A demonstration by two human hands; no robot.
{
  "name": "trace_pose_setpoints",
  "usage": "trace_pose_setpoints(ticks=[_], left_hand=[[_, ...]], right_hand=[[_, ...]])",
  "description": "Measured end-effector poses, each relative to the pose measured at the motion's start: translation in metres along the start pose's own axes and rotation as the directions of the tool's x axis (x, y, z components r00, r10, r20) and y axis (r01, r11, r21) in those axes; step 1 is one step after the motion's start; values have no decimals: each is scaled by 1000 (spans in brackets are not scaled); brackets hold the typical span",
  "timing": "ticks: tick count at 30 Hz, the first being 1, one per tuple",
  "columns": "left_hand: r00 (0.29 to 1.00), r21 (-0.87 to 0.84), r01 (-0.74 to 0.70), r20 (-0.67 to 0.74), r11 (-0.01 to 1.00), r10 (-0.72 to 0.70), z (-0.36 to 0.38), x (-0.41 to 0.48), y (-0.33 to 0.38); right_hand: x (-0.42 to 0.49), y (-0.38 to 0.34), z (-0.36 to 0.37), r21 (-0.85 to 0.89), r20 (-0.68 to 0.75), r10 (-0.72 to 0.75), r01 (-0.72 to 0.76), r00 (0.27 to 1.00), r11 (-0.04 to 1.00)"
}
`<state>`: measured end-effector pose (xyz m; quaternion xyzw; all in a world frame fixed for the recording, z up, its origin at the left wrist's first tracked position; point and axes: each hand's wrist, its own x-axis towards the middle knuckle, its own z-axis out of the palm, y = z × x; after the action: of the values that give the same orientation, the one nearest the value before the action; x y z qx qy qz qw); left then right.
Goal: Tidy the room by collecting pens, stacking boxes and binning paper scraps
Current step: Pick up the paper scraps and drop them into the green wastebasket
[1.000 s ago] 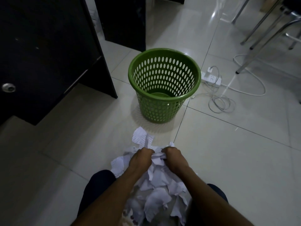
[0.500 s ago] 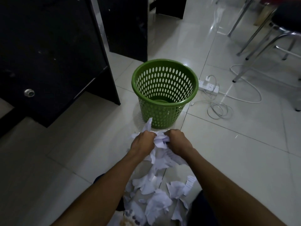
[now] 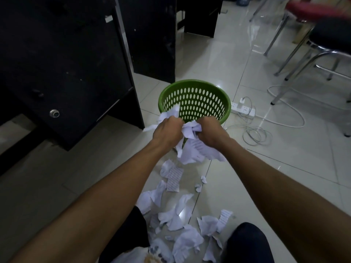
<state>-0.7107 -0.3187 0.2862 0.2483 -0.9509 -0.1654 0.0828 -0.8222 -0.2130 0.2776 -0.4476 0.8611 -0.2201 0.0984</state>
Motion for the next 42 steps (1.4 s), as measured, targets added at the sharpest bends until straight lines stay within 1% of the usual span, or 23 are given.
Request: trace_pose_setpoints(ticks=[6, 9, 12, 19, 27, 31, 39, 42], left_hand=[[994, 7, -62, -91, 998, 62, -22, 19, 4], [991, -11, -75, -111, 997, 73, -25, 30, 6], [992, -37, -76, -99, 996, 72, -21, 43, 6], [996, -95, -73, -61, 993, 68, -10, 86, 4], [999, -157, -19, 24, 987, 23, -5, 147, 2], [998, -161, -9, 52, 987, 17, 1, 172, -4], [989, -159, 38, 149, 987, -14, 40, 193, -29], [984, -154, 57, 178, 986, -29, 52, 195, -35]], right_hand=[[17, -5, -23, -13, -133, -84, 83, 988, 996], [28, -1, -29, -21, -153, -94, 92, 984, 996], [38, 7, -30, -5, -173, -101, 102, 980, 995], [68, 26, -33, 33, -162, -56, 62, 985, 998], [120, 46, -46, 32, -94, -14, 17, 995, 999], [144, 57, -39, 40, -72, 22, -19, 997, 999], [165, 81, 0, 91, 4, -23, 23, 1000, 996], [170, 88, 10, 86, 38, -46, 43, 998, 995]])
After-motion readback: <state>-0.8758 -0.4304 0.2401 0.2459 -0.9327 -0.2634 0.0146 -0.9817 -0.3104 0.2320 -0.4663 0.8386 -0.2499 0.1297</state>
